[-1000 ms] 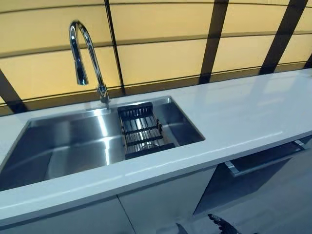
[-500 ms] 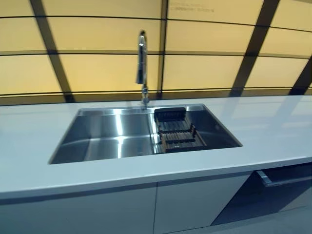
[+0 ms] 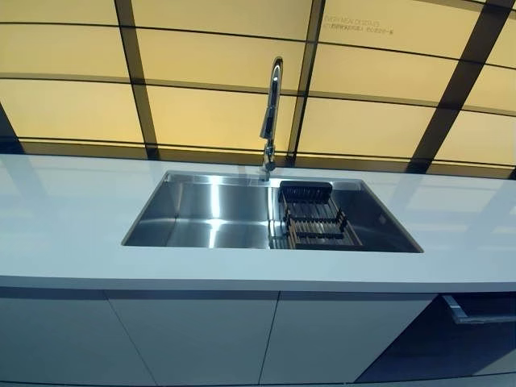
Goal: Take plates into dishwasher
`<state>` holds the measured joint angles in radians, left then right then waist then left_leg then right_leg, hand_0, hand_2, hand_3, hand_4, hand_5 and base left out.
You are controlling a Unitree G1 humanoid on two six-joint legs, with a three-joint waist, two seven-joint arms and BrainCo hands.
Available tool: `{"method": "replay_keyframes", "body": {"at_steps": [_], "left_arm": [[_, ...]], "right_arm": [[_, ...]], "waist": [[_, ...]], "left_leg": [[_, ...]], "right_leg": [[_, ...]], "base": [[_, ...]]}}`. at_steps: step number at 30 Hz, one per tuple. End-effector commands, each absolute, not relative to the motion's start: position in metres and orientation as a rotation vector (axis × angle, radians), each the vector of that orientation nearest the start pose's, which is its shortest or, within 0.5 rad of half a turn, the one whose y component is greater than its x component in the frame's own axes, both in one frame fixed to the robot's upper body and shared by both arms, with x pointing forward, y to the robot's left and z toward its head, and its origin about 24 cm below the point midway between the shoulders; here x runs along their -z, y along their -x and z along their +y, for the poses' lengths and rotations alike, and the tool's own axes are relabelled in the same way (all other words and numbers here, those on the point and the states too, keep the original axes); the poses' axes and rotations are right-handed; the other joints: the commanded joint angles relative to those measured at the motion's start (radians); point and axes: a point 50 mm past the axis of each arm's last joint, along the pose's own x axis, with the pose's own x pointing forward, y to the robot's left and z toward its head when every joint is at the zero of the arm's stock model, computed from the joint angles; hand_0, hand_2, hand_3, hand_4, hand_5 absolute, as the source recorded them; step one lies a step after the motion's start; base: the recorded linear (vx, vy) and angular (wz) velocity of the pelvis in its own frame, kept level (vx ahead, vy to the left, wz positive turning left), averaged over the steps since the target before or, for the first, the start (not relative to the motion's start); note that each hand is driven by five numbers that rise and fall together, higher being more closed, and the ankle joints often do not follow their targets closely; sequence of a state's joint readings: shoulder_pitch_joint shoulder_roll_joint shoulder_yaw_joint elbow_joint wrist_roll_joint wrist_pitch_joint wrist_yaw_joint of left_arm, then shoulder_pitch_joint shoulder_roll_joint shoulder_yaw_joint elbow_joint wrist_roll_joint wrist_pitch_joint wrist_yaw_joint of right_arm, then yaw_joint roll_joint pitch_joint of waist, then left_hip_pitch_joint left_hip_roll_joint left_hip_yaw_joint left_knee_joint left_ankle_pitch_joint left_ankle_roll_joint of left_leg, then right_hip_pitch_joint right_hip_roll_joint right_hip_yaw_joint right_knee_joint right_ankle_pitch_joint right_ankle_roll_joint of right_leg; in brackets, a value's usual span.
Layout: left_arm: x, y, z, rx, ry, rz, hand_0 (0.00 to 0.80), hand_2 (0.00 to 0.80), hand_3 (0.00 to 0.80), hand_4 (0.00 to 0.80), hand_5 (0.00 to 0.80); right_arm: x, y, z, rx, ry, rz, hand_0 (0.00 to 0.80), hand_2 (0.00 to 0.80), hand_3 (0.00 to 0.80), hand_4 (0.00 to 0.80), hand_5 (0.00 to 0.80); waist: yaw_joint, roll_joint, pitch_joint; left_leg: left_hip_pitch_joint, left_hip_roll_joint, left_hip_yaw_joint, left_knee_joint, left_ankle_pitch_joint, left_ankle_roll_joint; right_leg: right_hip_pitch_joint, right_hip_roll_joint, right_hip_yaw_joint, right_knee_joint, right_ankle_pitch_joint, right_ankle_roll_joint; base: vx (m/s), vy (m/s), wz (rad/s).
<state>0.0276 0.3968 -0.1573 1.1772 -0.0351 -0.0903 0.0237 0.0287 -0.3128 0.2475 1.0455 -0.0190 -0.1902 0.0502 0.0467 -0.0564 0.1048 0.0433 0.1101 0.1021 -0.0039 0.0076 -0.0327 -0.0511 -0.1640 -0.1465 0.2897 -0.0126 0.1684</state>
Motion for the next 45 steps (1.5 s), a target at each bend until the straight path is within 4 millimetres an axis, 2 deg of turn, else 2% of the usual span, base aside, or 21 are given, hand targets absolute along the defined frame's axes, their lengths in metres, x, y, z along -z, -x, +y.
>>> {"method": "replay_keyframes", "body": {"at_steps": [1,2,4,7,9,10,13,16,18,24,30,33,38,41,43,45], "left_arm": [[0.130,-0.130,0.288,-0.109,-0.411,1.036,0.000,0.000,0.000,0.000,0.000],[0.130,-0.132,0.285,-0.097,-0.407,1.023,0.000,0.000,0.000,0.000,0.000],[0.130,-0.138,0.278,-0.083,-0.388,0.992,0.000,0.000,0.000,0.000,0.000],[0.129,-0.150,0.263,-0.059,-0.344,0.940,0.000,0.000,0.000,0.000,0.000],[0.133,-0.148,0.250,-0.001,-0.324,0.941,0.000,0.000,0.000,0.000,0.000],[0.136,-0.145,0.245,0.022,-0.326,0.947,0.000,0.000,0.000,0.000,0.000],[0.143,-0.129,0.241,0.000,-0.286,0.987,0.000,0.000,0.000,0.000,0.000],[0.149,-0.114,0.242,-0.026,-0.263,1.044,0.000,0.000,0.000,0.000,0.000],[0.151,-0.107,0.243,-0.039,-0.257,1.067,0.000,0.000,0.000,0.000,0.000],[0.154,-0.101,0.242,-0.036,-0.236,1.088,0.000,0.000,0.000,0.000,0.000],[0.151,-0.118,0.230,0.055,-0.258,1.045,0.000,0.000,0.000,0.000,0.000],[0.154,-0.113,0.230,0.077,-0.281,1.077,0.000,0.000,0.000,0.000,0.000],[0.154,-0.107,0.239,0.064,-0.300,1.106,0.000,0.000,0.000,0.000,0.000],[0.152,-0.108,0.245,0.043,-0.311,1.109,0.000,0.000,0.000,0.000,0.000],[0.151,-0.111,0.249,0.020,-0.322,1.111,0.000,0.000,0.000,0.000,0.000],[0.150,-0.113,0.251,-0.002,-0.321,1.110,0.000,0.000,0.000,0.000,0.000]], "right_arm": [[0.138,-0.139,-0.229,-0.105,0.334,0.915,0.000,0.000,0.000,0.000,0.000],[0.139,-0.139,-0.228,-0.109,0.319,0.926,0.000,0.000,0.000,0.000,0.000],[0.139,-0.140,-0.229,-0.128,0.308,0.933,0.000,0.000,0.000,0.000,0.000],[0.137,-0.143,-0.237,-0.121,0.317,0.953,0.000,0.000,0.000,0.000,0.000],[0.137,-0.142,-0.242,-0.097,0.330,0.961,0.000,0.000,0.000,0.000,0.000],[0.137,-0.141,-0.244,-0.080,0.324,0.963,0.000,0.000,0.000,0.000,0.000],[0.138,-0.137,-0.248,-0.102,0.358,0.994,0.000,0.000,0.000,0.000,0.000],[0.142,-0.131,-0.248,-0.129,0.385,1.027,0.000,0.000,0.000,0.000,0.000],[0.144,-0.128,-0.246,-0.142,0.384,1.042,0.000,0.000,0.000,0.000,0.000],[0.150,-0.113,-0.245,-0.163,0.392,1.105,0.000,0.000,0.000,0.000,0.000],[0.151,-0.110,-0.249,-0.126,0.375,1.146,0.000,0.000,0.000,0.000,0.000],[0.151,-0.112,-0.247,-0.105,0.364,1.128,0.000,0.000,0.000,0.000,0.000],[0.151,-0.115,-0.238,-0.151,0.374,1.083,0.000,0.000,0.000,0.000,0.000],[0.150,-0.121,-0.230,-0.201,0.366,1.055,0.000,0.000,0.000,0.000,0.000],[0.151,-0.123,-0.224,-0.214,0.343,1.048,0.000,0.000,0.000,0.000,0.000],[0.152,-0.121,-0.220,-0.217,0.328,1.057,0.000,0.000,0.000,0.000,0.000]], "waist": [[0.007,-0.008,-0.026],[0.007,-0.007,-0.027],[0.008,0.004,-0.019],[0.009,0.023,0.008],[0.008,0.032,0.033],[0.009,0.033,0.039],[0.002,0.029,0.041],[-0.001,0.018,0.029],[-0.005,0.017,0.019],[-0.012,0.024,-0.004],[-0.003,0.030,-0.011],[-0.001,0.028,-0.018],[-0.009,0.015,-0.016],[-0.011,0.016,-0.013],[-0.016,0.017,-0.018],[-0.018,0.013,-0.024]], "left_leg": [[-0.027,-0.097,-0.102,-0.051,-0.005,0.076],[-0.034,-0.092,-0.101,-0.050,-0.001,0.070],[-0.056,-0.069,-0.092,-0.049,0.022,0.042],[-0.121,-0.035,-0.072,-0.044,0.083,-0.018],[-0.155,-0.029,-0.075,-0.021,0.106,-0.037],[-0.159,-0.036,-0.078,-0.005,0.102,-0.037],[-0.143,-0.079,-0.079,0.107,0.028,-0.018],[-0.113,-0.118,-0.086,0.182,-0.046,0.005],[-0.080,-0.126,-0.093,0.176,-0.064,0.013],[-0.024,-0.119,-0.110,0.107,-0.055,0.008],[-0.003,-0.125,-0.115,0.033,-0.035,0.009],[0.017,-0.138,-0.107,-0.004,-0.031,0.021],[0.033,-0.157,-0.078,-0.035,-0.039,0.050],[0.038,-0.148,-0.065,-0.055,-0.031,0.062],[0.035,-0.147,-0.072,-0.065,-0.025,0.072],[0.030,-0.152,-0.084,-0.065,-0.022,0.073]], "right_leg": [[0.138,0.017,0.064,-0.187,0.052,-0.021],[0.137,0.029,0.065,-0.204,0.033,-0.026],[0.147,0.050,0.063,-0.243,-0.007,-0.051],[0.161,0.083,0.040,-0.311,-0.001,-0.083],[0.171,0.101,0.026,-0.335,0.011,-0.107],[0.176,0.104,0.020,-0.340,0.014,-0.112],[0.167,0.098,-0.003,-0.346,0.022,-0.132],[0.157,0.089,-0.005,-0.342,0.032,-0.136],[0.151,0.092,-0.004,-0.335,0.031,-0.134],[0.154,0.107,0.001,-0.346,0.029,-0.133],[0.153,0.098,-0.021,-0.367,0.049,-0.108],[0.149,0.078,-0.034,-0.363,0.063,-0.081],[0.102,0.050,-0.027,-0.336,0.092,-0.045],[0.077,0.048,-0.017,-0.289,0.082,-0.040],[0.080,0.058,0.014,-0.280,0.067,-0.050],[0.084,0.065,0.023,-0.297,0.072,-0.055]], "base": [[-0.345,-0.314,-0.31],[-0.371,-0.316,-0.24],[-0.319,-0.256,-0.38],[-0.368,-0.268,-0.39],[-0.376,-0.200,0.07],[-0.349,-0.176,0.14],[-0.250,-0.075,0.04],[-0.168,-0.018,-0.06],[-0.099,0.001,-0.19],[-0.064,0.075,0.10],[-0.063,0.196,0.27],[0.013,0.241,0.12],[-0.013,0.171,-0.04],[-0.059,0.028,-0.18],[-0.052,-0.052,-0.16],[-0.016,-0.089,0.00]]}}
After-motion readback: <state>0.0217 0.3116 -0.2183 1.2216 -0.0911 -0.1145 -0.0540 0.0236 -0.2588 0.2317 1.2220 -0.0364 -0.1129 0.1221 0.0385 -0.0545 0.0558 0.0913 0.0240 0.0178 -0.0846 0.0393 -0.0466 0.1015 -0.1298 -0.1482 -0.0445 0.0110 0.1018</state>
